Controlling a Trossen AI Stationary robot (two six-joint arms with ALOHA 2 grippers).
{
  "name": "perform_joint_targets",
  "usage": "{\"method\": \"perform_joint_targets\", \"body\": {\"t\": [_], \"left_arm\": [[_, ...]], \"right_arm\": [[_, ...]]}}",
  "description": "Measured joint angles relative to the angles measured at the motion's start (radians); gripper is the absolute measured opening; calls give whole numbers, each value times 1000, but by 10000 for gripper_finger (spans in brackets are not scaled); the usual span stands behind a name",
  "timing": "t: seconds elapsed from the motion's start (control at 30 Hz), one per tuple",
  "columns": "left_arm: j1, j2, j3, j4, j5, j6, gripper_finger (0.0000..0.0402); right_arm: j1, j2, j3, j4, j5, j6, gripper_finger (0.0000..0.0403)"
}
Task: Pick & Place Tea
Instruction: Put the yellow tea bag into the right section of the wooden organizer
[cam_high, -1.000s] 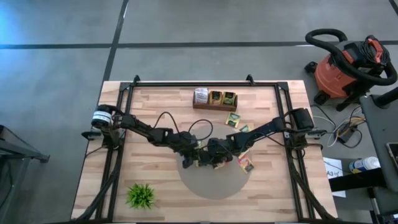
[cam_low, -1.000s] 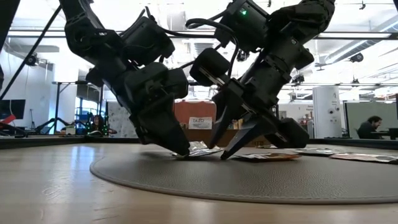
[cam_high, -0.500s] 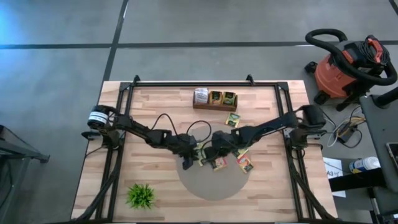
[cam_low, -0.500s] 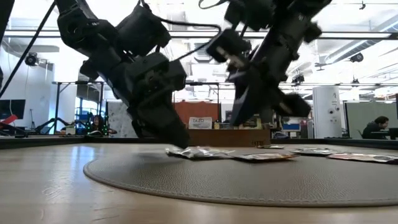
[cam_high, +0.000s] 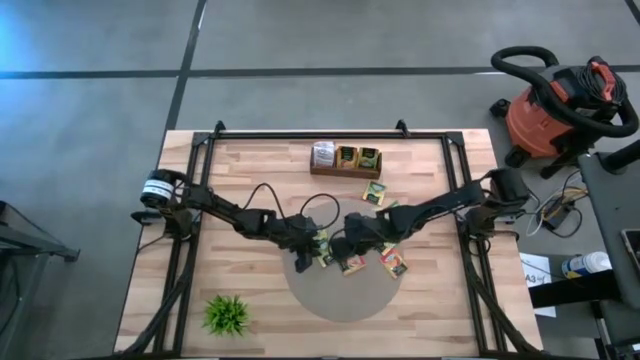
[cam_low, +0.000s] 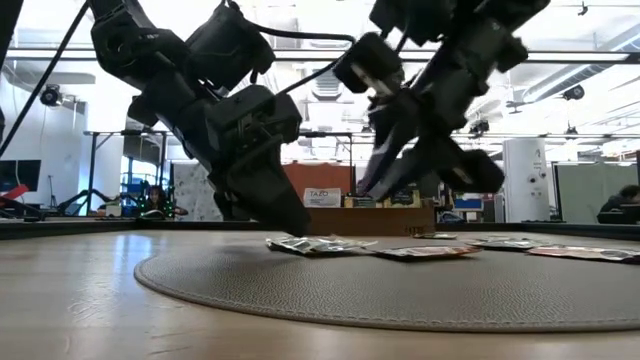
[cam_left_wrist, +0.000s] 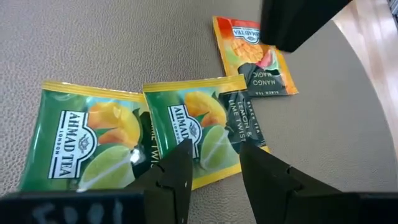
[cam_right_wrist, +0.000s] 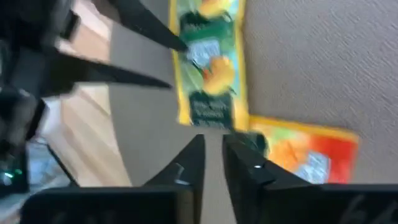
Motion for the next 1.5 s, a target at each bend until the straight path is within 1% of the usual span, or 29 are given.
{"method": "perform_joint_targets", "body": {"t": [0.2, 0.3, 0.4, 0.5, 0.63, 0.73, 0.8, 0.97, 1.13, 1.37, 1.43, 1.5], "left_arm": [[0, 26, -1, 4, 2, -3, 128], [0, 38, 0, 13, 11, -20, 128], [0, 40, 0, 13, 14, -41, 128], [0, 40, 0, 12, 13, -62, 128], [0, 40, 0, 11, 7, -111, 128], [0, 40, 0, 10, 6, -125, 128], [-1, 41, 0, 7, 2, -134, 128], [-5, 41, -2, 23, -11, -146, 128], [-5, 42, -2, 28, -13, -159, 128], [-8, 42, -2, 31, -17, -170, 128], [-10, 42, -3, 32, -19, -170, 128], [-11, 42, -3, 33, -19, -171, 128]], "right_arm": [[5, 65, -1, 17, -15, 50, 144], [11, 79, 0, 22, -28, 75, 175], [16, 85, 0, 44, -14, 80, 194], [16, 91, 0, 56, -13, 90, 196], [16, 102, 0, 68, -17, 93, 182], [16, 112, -1, 80, -18, 93, 168], [16, 125, 1, 120, -18, 93, 159], [16, 127, 0, 123, 2, 81, 135], [12, 127, -1, 129, 5, 69, 98], [12, 127, 0, 131, 7, 19, 22], [12, 127, 0, 121, 22, 39, 13], [11, 127, 0, 107, 26, 52, 15]]}}
